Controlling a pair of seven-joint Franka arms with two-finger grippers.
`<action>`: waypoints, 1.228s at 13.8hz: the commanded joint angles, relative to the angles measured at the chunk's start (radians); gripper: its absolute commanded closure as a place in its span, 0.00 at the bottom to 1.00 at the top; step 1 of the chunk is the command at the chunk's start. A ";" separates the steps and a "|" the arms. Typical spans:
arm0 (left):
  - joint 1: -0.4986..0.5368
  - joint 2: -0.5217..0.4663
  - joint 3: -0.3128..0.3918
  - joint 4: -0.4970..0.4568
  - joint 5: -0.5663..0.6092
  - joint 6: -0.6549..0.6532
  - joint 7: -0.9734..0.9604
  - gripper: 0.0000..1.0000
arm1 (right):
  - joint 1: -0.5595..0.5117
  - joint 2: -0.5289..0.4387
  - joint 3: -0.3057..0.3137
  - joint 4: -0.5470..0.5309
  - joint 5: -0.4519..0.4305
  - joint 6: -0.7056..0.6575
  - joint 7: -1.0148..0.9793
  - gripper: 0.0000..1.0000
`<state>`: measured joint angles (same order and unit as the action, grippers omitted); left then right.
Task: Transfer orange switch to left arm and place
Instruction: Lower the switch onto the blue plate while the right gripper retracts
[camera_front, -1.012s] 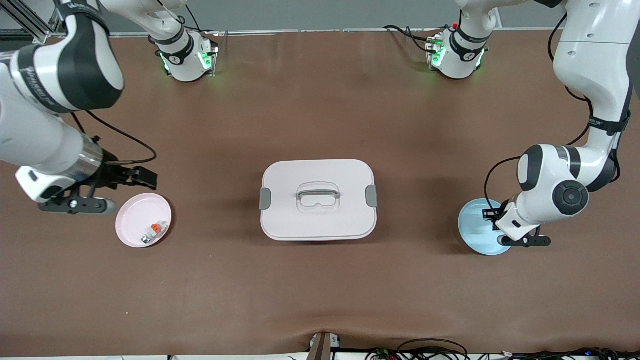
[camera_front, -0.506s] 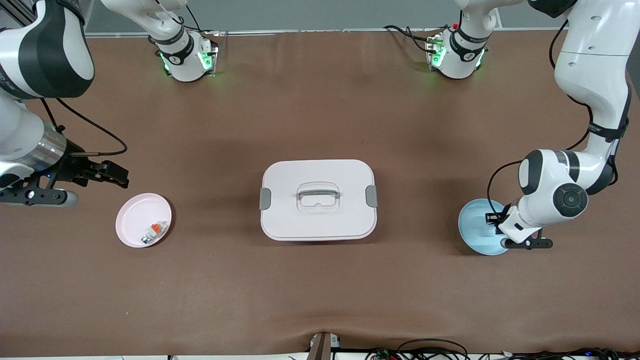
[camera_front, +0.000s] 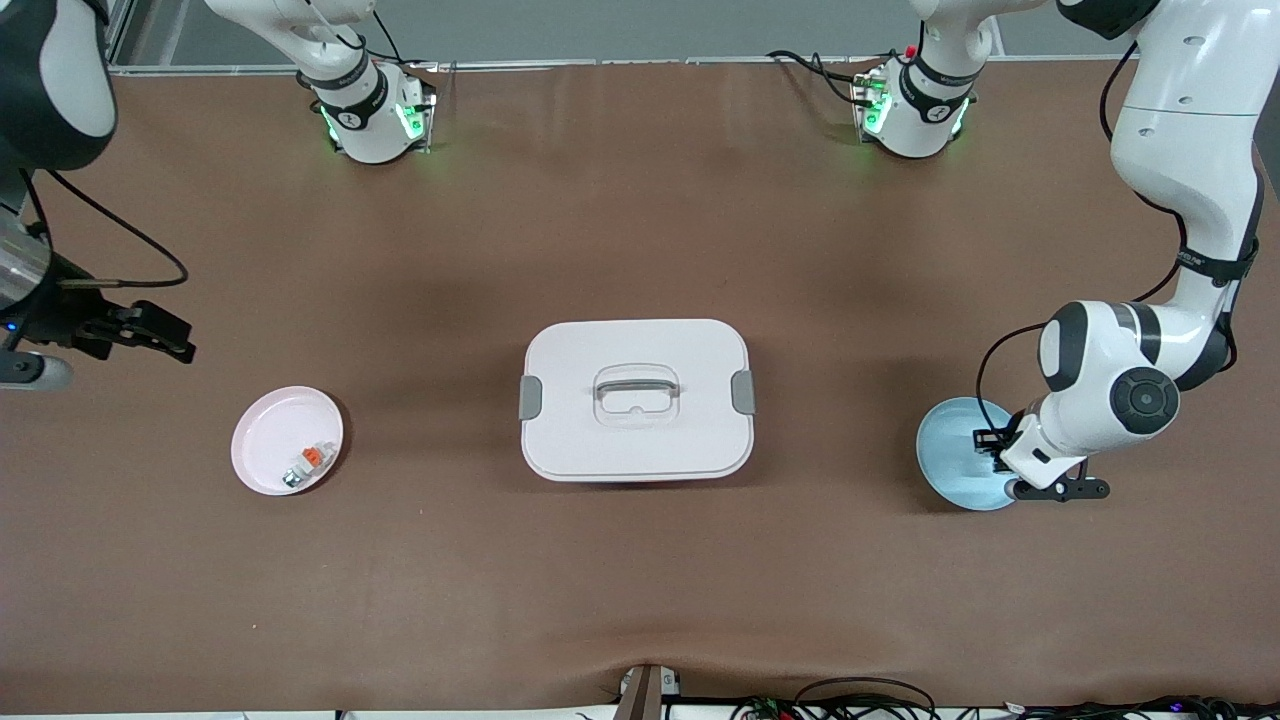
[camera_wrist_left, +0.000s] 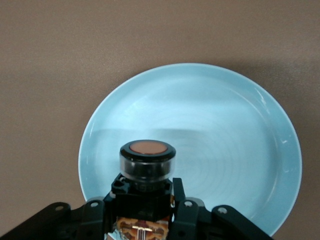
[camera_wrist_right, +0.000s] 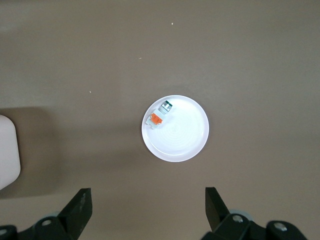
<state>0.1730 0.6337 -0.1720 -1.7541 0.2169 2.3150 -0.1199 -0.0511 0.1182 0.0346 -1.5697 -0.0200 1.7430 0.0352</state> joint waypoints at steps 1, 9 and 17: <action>0.000 0.003 -0.010 0.005 -0.002 -0.002 -0.018 0.83 | -0.038 -0.031 0.019 -0.015 -0.003 -0.017 -0.037 0.00; -0.007 0.014 -0.012 0.004 -0.033 0.004 -0.017 0.00 | -0.050 -0.026 0.021 0.014 0.006 -0.040 -0.043 0.00; 0.006 -0.173 -0.014 0.042 -0.031 -0.150 0.012 0.00 | -0.046 -0.025 0.025 0.050 -0.006 -0.131 -0.035 0.00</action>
<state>0.1716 0.5455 -0.1815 -1.7131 0.1959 2.2327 -0.1226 -0.0764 0.1050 0.0423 -1.5298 -0.0189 1.6427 0.0076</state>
